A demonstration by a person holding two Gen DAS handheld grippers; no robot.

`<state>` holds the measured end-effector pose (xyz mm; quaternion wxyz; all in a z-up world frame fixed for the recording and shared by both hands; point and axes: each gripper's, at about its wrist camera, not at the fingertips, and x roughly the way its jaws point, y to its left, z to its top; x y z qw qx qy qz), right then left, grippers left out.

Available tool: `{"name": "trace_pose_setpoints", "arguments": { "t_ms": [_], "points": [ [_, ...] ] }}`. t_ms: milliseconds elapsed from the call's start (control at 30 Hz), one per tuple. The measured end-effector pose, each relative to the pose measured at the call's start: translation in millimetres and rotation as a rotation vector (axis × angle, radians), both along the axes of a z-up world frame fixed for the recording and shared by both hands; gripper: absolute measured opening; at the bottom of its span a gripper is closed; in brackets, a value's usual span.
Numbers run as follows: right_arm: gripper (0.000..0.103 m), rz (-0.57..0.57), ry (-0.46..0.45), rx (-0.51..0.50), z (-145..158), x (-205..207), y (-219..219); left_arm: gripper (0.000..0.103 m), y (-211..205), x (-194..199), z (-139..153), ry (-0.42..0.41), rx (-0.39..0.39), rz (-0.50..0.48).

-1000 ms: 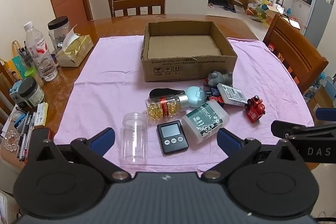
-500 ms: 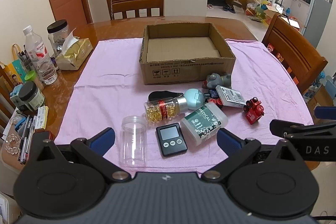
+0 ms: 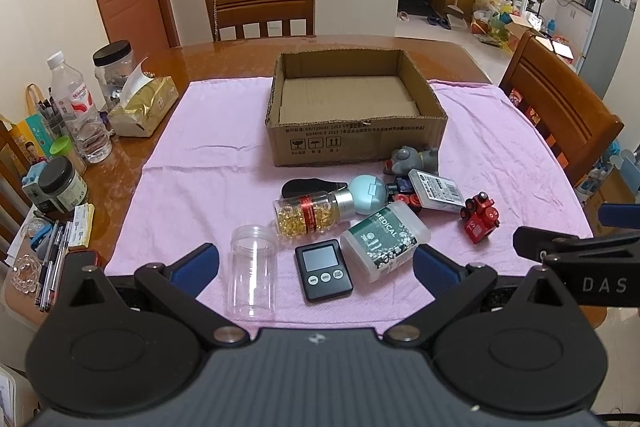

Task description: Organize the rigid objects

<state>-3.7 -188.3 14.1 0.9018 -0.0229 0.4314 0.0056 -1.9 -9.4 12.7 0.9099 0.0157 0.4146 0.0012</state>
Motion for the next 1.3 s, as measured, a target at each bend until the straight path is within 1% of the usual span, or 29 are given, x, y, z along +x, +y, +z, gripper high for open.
{"name": "trace_pose_setpoints", "arguments": {
  "t_ms": [567, 833, 1100, 1300],
  "points": [
    [0.103, 0.010, -0.012, 0.010, 2, -1, -8, 0.102, -8, -2, 4, -0.008, 0.006, -0.003],
    [0.103, 0.022, -0.028, 0.011, 8, -2, -11, 0.102, -10, -2, 8, -0.012, -0.001, 0.000],
    [0.103, 0.030, -0.038, 0.014, 10, 3, -13, 0.102, -10, 4, 8, -0.031, 0.001, -0.024],
    [0.103, 0.056, -0.062, 0.020, 6, 5, -8, 0.102, -4, 11, -2, -0.040, 0.000, -0.067]
  ]
}}
